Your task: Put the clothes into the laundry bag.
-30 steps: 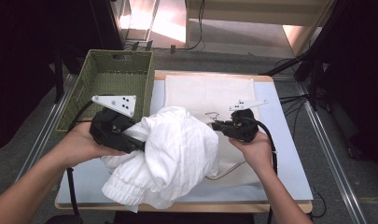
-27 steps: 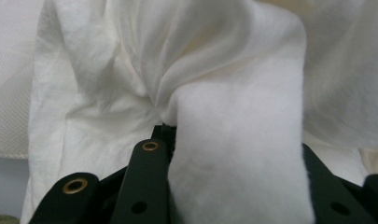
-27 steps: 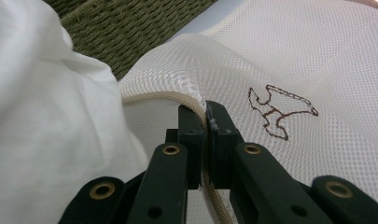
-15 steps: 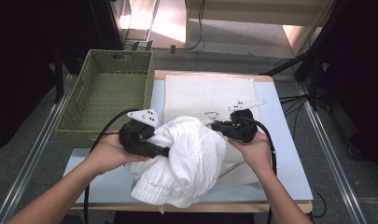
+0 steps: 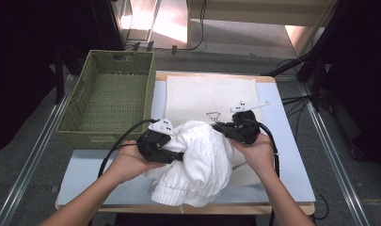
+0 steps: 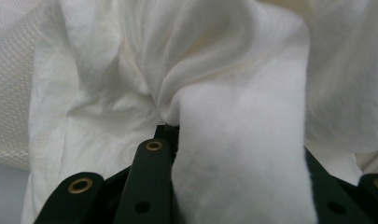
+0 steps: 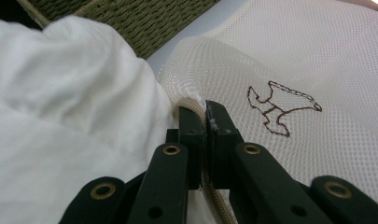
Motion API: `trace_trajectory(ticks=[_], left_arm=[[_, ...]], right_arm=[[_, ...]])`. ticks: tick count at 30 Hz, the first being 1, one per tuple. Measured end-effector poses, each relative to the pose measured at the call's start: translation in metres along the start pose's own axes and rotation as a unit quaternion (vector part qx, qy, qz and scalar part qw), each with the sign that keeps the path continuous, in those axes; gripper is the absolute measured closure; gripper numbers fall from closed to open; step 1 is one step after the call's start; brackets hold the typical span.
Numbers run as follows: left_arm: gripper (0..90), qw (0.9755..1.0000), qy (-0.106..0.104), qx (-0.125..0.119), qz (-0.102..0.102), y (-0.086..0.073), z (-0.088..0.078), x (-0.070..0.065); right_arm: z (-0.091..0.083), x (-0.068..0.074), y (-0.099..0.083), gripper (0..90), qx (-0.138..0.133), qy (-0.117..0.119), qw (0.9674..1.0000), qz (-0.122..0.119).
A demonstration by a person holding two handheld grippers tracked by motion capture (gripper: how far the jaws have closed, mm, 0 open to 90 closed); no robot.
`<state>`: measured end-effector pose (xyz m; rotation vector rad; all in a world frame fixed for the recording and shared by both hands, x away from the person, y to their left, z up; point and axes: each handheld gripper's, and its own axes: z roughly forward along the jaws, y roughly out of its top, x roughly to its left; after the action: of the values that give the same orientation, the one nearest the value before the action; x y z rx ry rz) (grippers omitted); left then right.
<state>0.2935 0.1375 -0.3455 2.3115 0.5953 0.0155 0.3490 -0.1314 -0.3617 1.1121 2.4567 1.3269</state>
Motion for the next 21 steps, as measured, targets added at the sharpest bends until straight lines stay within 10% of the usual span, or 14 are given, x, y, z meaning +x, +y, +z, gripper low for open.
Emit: trace_trajectory(ticks=[21], left_arm=[[70.5, 0.9997, 0.000, 0.016, 0.016, -0.003, 0.045, -0.008]], right_arm=[[-0.010, 0.011, 0.008, 87.8, -0.017, 0.002, 0.9998, -0.008]])
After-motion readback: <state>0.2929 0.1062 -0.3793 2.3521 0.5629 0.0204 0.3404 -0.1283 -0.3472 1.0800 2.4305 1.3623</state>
